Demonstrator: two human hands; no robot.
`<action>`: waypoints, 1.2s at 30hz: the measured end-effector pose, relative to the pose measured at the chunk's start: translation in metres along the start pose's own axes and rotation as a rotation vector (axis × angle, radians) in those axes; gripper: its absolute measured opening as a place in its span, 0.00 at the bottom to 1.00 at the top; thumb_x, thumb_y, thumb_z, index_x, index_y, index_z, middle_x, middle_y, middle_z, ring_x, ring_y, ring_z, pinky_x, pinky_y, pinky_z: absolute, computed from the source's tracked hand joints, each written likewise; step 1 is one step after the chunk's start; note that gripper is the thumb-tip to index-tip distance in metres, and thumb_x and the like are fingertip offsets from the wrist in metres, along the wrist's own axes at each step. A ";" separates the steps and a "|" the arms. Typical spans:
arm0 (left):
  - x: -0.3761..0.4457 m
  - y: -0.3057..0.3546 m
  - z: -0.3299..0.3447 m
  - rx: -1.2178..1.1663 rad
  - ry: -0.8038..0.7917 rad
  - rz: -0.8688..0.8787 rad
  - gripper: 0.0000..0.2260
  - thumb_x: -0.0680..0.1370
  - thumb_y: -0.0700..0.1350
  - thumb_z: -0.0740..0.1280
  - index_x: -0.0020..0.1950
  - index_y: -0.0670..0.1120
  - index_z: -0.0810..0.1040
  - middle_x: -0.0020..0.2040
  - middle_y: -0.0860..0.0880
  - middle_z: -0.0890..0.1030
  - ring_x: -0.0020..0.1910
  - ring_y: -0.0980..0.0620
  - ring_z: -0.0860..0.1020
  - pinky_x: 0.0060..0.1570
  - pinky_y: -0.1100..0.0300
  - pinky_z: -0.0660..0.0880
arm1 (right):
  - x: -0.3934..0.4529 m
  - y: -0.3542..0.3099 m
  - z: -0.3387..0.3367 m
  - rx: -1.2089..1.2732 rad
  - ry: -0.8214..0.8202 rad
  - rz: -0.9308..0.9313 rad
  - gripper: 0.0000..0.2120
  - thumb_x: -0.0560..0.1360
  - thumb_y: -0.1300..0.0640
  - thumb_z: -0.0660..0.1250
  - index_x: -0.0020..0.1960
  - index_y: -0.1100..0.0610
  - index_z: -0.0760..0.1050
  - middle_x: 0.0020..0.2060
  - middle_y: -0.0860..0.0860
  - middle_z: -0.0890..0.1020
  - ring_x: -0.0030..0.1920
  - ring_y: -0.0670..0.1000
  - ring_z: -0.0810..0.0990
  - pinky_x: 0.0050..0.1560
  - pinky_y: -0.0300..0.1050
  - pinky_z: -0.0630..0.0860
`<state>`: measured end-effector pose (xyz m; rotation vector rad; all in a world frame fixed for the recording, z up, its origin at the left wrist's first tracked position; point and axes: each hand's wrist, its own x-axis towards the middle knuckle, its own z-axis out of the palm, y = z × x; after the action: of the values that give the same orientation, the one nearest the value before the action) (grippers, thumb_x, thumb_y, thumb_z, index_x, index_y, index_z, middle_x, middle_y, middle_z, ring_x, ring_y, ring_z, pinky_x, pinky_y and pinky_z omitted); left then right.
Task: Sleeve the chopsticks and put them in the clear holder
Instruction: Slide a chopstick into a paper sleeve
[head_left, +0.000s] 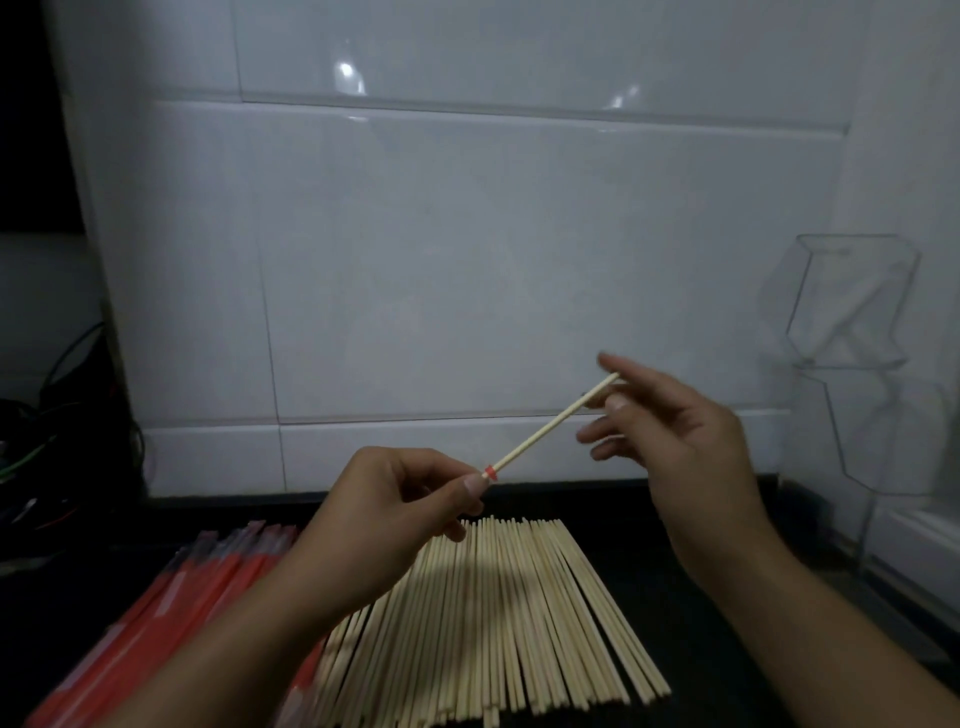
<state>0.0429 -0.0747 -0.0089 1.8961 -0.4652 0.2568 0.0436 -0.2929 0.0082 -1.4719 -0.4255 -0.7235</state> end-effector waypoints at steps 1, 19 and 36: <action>0.000 0.000 0.001 -0.001 -0.007 0.004 0.05 0.77 0.48 0.69 0.47 0.50 0.85 0.41 0.52 0.86 0.40 0.54 0.84 0.40 0.66 0.79 | -0.003 0.002 0.003 -0.059 -0.080 0.017 0.18 0.78 0.69 0.62 0.62 0.51 0.78 0.47 0.53 0.84 0.43 0.53 0.84 0.43 0.44 0.82; 0.009 0.029 -0.009 -0.396 0.320 0.164 0.08 0.80 0.43 0.67 0.56 0.45 0.82 0.43 0.47 0.86 0.37 0.50 0.84 0.40 0.61 0.81 | -0.047 0.005 0.073 -0.169 -0.507 0.294 0.10 0.78 0.56 0.67 0.56 0.44 0.79 0.46 0.46 0.85 0.46 0.46 0.84 0.42 0.36 0.78; 0.019 0.034 -0.022 -0.495 0.635 0.283 0.10 0.82 0.40 0.63 0.63 0.47 0.76 0.51 0.47 0.85 0.46 0.51 0.86 0.47 0.59 0.82 | -0.061 0.017 0.087 -0.175 -0.628 0.283 0.05 0.77 0.56 0.69 0.47 0.49 0.84 0.41 0.46 0.85 0.43 0.45 0.84 0.47 0.39 0.79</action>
<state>0.0462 -0.0689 0.0353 1.1769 -0.3175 0.8210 0.0258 -0.1979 -0.0380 -1.8726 -0.6205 -0.0574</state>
